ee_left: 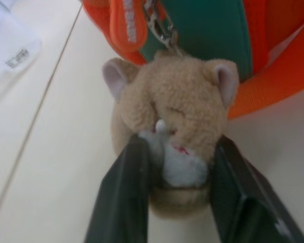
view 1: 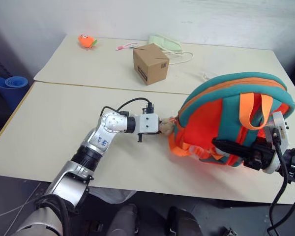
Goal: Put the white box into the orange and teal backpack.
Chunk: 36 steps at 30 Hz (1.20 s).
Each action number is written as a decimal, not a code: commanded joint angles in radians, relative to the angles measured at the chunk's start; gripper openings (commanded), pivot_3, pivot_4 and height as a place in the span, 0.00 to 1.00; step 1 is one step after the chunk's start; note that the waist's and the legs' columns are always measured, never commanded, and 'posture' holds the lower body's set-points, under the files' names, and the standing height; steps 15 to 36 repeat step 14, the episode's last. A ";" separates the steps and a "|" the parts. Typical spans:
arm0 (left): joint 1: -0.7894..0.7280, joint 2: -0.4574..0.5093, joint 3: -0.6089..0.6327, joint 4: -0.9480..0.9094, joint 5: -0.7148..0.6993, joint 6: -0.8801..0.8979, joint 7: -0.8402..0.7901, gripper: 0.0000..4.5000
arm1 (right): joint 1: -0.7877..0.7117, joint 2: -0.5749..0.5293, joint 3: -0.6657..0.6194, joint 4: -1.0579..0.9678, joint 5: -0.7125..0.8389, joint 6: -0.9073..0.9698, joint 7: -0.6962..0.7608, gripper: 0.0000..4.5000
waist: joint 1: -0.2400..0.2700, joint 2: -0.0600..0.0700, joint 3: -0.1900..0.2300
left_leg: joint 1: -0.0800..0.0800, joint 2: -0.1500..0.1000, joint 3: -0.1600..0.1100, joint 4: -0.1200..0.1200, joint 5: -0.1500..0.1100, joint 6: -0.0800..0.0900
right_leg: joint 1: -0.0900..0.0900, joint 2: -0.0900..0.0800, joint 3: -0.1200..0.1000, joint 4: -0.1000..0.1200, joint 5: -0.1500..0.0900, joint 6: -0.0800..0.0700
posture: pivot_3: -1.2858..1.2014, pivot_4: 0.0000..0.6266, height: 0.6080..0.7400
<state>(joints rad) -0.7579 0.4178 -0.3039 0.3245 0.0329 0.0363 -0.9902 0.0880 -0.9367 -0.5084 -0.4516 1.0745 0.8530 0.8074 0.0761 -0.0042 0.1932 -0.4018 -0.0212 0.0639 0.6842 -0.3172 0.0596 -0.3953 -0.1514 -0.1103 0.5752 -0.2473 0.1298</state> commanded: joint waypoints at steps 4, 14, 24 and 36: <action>0.046 0.242 0.270 -0.135 -0.388 0.502 -0.274 0.82 | 0.223 -0.136 -0.437 0.167 -0.063 0.054 0.298 0.67 | -0.020 0.005 0.003 | -0.001 0.003 0.001 0.000 0.001 -0.001 | -0.001 0.006 -0.009 0.001 -0.001 -0.002 | 0.52 0.24 1.00; -0.012 0.423 0.491 -0.180 -0.573 0.695 -0.266 1.00 | 0.319 -0.225 -0.773 0.586 -0.275 -0.022 0.476 0.99 | -0.026 0.004 0.003 | 0.005 0.000 0.002 0.000 -0.005 -0.003 | 0.003 0.003 -0.006 0.000 0.000 0.000 | 0.52 0.24 1.00; -0.012 0.423 0.491 -0.180 -0.573 0.695 -0.266 1.00 | 0.319 -0.225 -0.773 0.586 -0.275 -0.022 0.476 0.99 | -0.026 0.004 0.003 | 0.005 0.000 0.002 0.000 -0.005 -0.003 | 0.003 0.003 -0.006 0.000 0.000 0.000 | 0.52 0.24 1.00; -0.012 0.423 0.491 -0.180 -0.573 0.695 -0.266 1.00 | 0.319 -0.225 -0.773 0.586 -0.275 -0.022 0.476 0.99 | -0.026 0.004 0.003 | 0.005 0.000 0.002 0.000 -0.005 -0.003 | 0.003 0.003 -0.006 0.000 0.000 0.000 | 0.52 0.24 1.00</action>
